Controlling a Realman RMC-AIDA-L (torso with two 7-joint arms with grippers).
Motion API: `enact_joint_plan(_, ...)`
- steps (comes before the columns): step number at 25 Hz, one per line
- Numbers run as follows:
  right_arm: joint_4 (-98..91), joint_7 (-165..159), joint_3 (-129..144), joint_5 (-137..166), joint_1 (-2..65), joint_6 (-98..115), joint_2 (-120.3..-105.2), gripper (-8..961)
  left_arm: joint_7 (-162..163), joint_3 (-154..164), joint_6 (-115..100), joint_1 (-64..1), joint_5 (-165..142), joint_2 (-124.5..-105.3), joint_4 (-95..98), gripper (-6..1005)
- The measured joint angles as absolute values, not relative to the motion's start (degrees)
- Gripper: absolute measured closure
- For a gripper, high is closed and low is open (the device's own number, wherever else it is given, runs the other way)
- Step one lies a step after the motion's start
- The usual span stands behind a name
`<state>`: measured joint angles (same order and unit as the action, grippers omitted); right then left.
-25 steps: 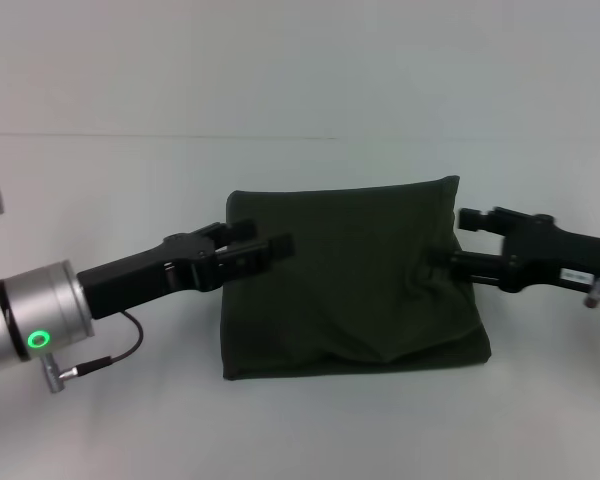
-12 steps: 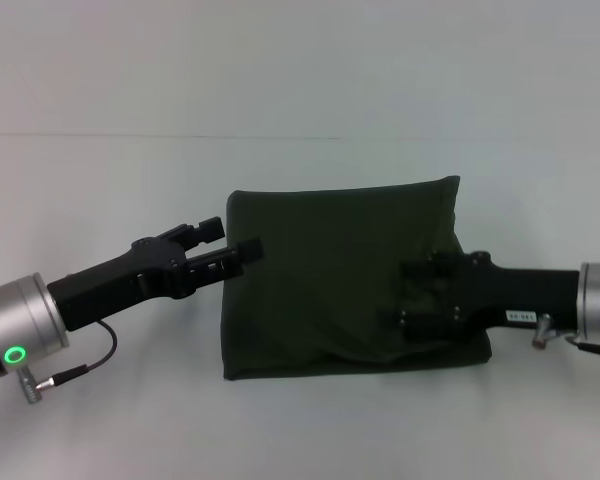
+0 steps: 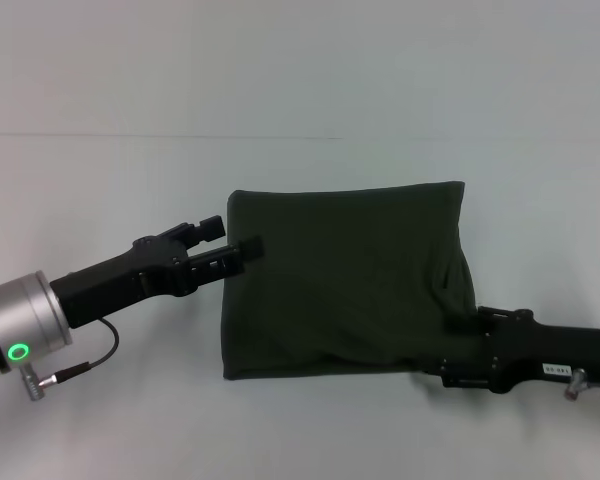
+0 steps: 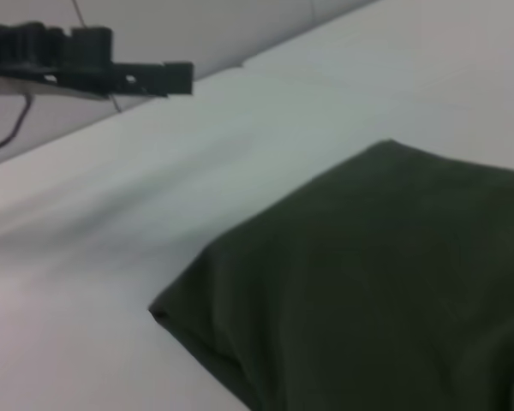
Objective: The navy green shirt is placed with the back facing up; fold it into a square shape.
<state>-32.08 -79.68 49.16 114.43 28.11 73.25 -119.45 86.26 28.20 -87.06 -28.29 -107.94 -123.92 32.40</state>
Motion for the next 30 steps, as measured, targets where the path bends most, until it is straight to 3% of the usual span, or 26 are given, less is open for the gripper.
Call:
enact_joint_plan(16, -32.6, -78.5, 38.0, 113.8, 26.9, 77.8, -118.77, 95, 86.2, 28.5, -86.9, -28.2, -107.6, -124.0, 32.4, 51)
enact_joint_plan(30, -26.6, -74.3, 36.9, 112.6, 36.4, 65.9, -120.08, 95, 86.2, 28.5, -87.1, -28.8, -107.7, -124.02, 31.1, 51)
